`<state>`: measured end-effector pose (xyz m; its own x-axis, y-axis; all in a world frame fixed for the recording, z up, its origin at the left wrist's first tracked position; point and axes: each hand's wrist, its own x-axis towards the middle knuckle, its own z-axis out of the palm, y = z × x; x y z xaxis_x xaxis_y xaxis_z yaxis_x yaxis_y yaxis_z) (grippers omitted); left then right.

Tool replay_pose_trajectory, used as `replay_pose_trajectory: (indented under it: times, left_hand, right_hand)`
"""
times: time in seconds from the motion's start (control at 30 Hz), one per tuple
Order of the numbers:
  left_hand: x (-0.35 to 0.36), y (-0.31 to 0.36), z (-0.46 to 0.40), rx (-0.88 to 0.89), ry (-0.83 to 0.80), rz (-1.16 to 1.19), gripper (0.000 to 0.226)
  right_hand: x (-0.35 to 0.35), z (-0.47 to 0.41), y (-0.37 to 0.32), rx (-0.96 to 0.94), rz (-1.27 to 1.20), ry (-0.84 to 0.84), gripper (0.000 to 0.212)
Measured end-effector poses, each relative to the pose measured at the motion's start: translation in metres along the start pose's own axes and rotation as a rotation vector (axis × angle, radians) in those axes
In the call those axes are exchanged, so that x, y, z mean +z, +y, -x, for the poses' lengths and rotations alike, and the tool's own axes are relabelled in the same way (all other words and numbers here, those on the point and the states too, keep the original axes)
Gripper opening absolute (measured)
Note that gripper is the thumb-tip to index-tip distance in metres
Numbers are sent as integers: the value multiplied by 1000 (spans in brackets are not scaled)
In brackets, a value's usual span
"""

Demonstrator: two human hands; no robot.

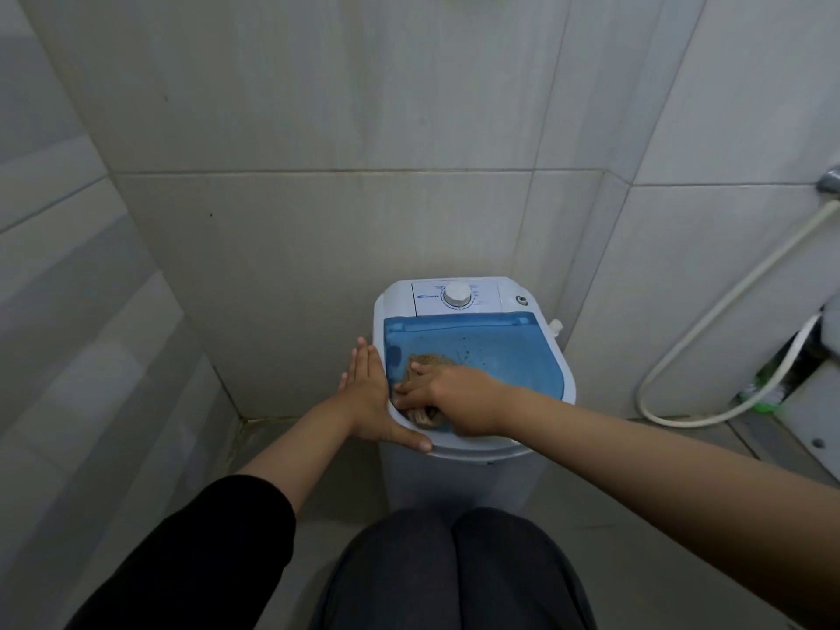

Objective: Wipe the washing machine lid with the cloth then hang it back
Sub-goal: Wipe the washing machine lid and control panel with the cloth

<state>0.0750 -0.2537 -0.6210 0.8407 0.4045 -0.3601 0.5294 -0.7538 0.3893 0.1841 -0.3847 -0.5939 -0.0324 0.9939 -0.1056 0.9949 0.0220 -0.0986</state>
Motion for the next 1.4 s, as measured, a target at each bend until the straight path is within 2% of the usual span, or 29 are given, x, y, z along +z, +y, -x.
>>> replay_pose_trajectory:
  times: [0.3, 0.47, 0.53, 0.6, 0.67, 0.83, 1.0, 1.1, 1.23, 1.4]
  left_hand:
    - [-2, 5, 5, -17, -7, -25, 166]
    - [-2, 4, 9, 34, -40, -80, 168]
    - [2, 6, 9, 68, -28, -93, 172]
    - [5, 6, 9, 95, -9, -114, 172]
    - [6, 2, -15, 114, 12, -133, 171]
    - [4, 2, -16, 161, 41, -111, 167]
    - [4, 9, -11, 170, 50, -108, 166]
    - [2, 10, -11, 172, 60, -104, 165]
    - [2, 11, -12, 169, 67, -112, 170]
    - [2, 11, -12, 163, 63, -126, 170]
  right_hand:
    - [-9, 35, 11, 56, -27, -112, 54]
    - [-33, 40, 18, 146, -38, -277, 48]
    - [-47, 42, 29, 240, -175, -229, 43]
    - [-54, 39, 43, 337, -281, -100, 30]
    - [-52, 24, 75, 446, -324, 49, 25]
    - [-41, -1, 89, 562, -275, 348, 46]
    - [-17, -16, 82, 573, -119, 201, 52]
    - [-14, -13, 80, 563, -58, 208, 49]
    - [-9, -3, 69, 535, -29, 205, 58]
    - [-1, 8, 51, 458, 12, 181, 50]
